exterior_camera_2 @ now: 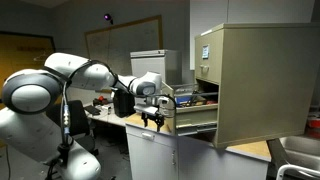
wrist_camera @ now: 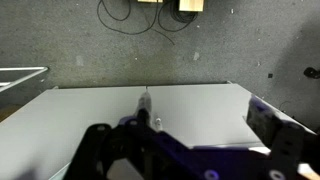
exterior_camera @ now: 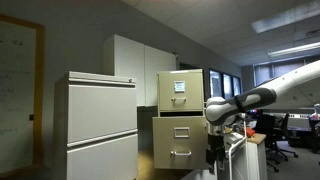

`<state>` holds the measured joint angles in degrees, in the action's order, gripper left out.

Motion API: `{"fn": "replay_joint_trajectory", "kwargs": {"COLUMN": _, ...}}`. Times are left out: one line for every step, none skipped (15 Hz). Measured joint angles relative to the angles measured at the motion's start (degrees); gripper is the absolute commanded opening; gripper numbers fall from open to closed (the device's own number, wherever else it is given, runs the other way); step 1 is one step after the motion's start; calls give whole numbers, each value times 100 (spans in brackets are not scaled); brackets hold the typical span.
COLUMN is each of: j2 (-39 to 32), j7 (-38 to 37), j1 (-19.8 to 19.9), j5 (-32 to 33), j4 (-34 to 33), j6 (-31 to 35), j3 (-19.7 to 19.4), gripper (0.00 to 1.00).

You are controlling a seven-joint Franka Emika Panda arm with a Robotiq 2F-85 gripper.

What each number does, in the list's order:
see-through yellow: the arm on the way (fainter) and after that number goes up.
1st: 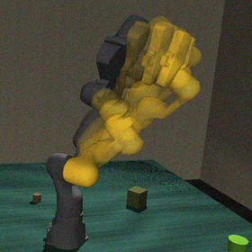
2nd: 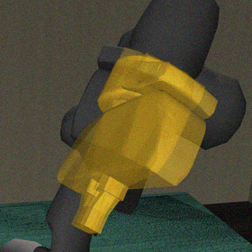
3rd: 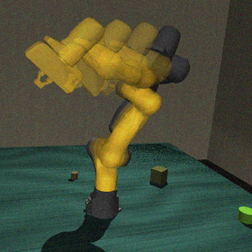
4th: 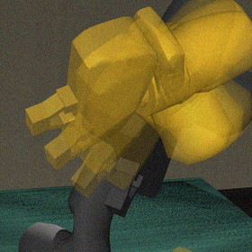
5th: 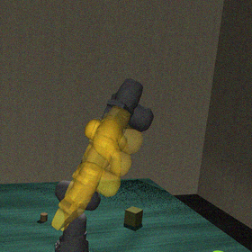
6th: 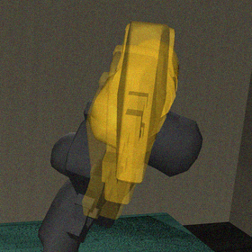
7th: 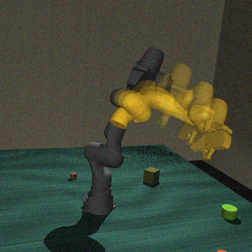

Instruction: Push the open drawer closed

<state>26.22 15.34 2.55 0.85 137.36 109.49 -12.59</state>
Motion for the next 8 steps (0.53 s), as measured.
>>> {"fn": "replay_joint_trajectory", "kwargs": {"j2": 0, "j7": 0, "j1": 0, "j5": 0, "j4": -5, "j6": 13, "j3": 0, "gripper": 100}}
{"fn": "replay_joint_trajectory", "kwargs": {"j2": 1, "j7": 0, "j1": 0, "j5": 0, "j4": -11, "j6": 24, "j3": 0, "gripper": 100}}
{"fn": "replay_joint_trajectory", "kwargs": {"j2": 4, "j7": 0, "j1": 0, "j5": 0, "j4": -14, "j6": 28, "j3": 0, "gripper": 100}}
{"fn": "replay_joint_trajectory", "kwargs": {"j2": 4, "j7": 0, "j1": 0, "j5": 0, "j4": -15, "j6": 30, "j3": 0, "gripper": 100}}
{"fn": "replay_joint_trajectory", "kwargs": {"j2": 4, "j7": 0, "j1": 0, "j5": 0, "j4": -15, "j6": 31, "j3": 0, "gripper": 100}}
{"fn": "replay_joint_trajectory", "kwargs": {"j2": 4, "j7": 0, "j1": 0, "j5": 0, "j4": -15, "j6": 32, "j3": 0, "gripper": 100}}
{"fn": "replay_joint_trajectory", "kwargs": {"j2": 4, "j7": 0, "j1": 0, "j5": 0, "j4": -15, "j6": 32, "j3": 0, "gripper": 100}}
{"fn": "replay_joint_trajectory", "kwargs": {"j2": 4, "j7": 0, "j1": 0, "j5": 0, "j4": -15, "j6": 32, "j3": 0, "gripper": 100}}
